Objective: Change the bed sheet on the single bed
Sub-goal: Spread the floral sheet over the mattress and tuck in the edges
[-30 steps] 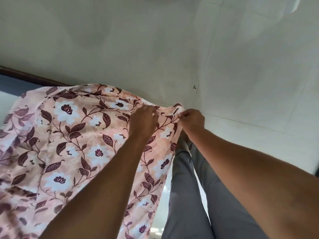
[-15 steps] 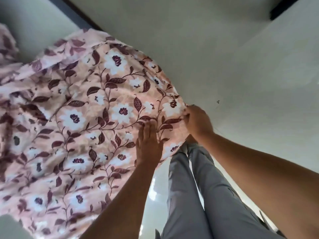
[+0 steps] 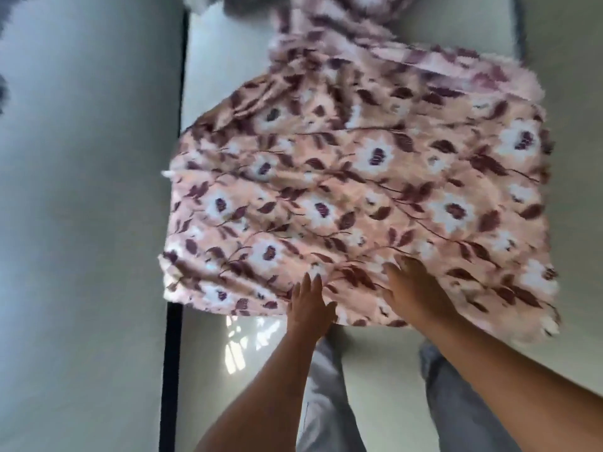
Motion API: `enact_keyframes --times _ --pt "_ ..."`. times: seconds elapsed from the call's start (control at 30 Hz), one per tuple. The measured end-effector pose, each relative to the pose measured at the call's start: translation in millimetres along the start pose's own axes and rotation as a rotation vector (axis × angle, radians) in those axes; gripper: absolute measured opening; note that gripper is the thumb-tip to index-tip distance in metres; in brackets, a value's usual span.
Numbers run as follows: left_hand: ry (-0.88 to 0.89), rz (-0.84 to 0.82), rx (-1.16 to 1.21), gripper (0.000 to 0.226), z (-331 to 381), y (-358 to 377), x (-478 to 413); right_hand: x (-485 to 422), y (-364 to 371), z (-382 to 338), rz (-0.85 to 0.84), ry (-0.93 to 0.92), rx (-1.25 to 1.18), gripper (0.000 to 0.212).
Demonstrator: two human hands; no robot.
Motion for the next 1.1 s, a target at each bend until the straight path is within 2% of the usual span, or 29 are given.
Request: enact_keyframes --times 0.23,0.33,0.43,0.57,0.67,0.77,0.83,0.9,1.0,1.1 --pt "-0.592 0.559 0.577 0.049 -207.1 -70.1 24.8 -34.5 26.6 -182.5 -0.129 -0.174 0.231 0.058" --pt "-0.678 0.767 0.749 0.038 -283.6 -93.0 26.6 -54.5 36.3 -262.4 -0.132 -0.241 0.305 0.06" --pt "-0.695 0.81 0.845 0.041 -347.7 -105.3 19.2 -72.2 47.3 -345.9 -0.189 -0.297 0.37 0.064" --pt "-0.754 0.705 0.987 0.057 -404.4 -100.6 -3.9 -99.7 66.9 -443.3 -0.245 -0.405 0.445 0.069" --pt "-0.77 0.691 1.008 0.034 -421.0 -96.8 -15.5 -122.1 73.4 -491.5 -0.241 -0.463 0.554 0.071" --pt "-0.785 0.767 1.059 0.017 -435.1 -97.0 -17.3 -141.0 79.9 -523.9 -0.203 -0.471 0.655 0.07" --pt "-0.797 0.798 1.05 0.021 -439.0 -104.7 -11.7 -146.8 79.6 -530.0 -0.18 -0.46 0.659 0.067" --pt "-0.898 0.911 1.07 0.026 -460.3 -111.1 -3.3 -151.7 83.2 -542.2 -0.148 -0.478 0.676 0.063" --pt "-0.99 1.079 1.052 0.021 -494.1 -123.6 5.9 -152.5 86.6 -551.3 -0.13 -0.5 0.684 0.065" --pt "-1.009 1.078 1.098 0.009 -513.9 -129.8 5.7 -155.0 90.3 -553.0 -0.146 -0.507 0.696 0.07"
Point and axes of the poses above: each hand's wrist, its own x-axis away from the middle knuckle, its own y-axis out of the palm, z = x × y, the point moved 4 cm from there along -x, towards the middle knuckle, and after that the axes turned 11 degrees about y, right-handed, at the moved point
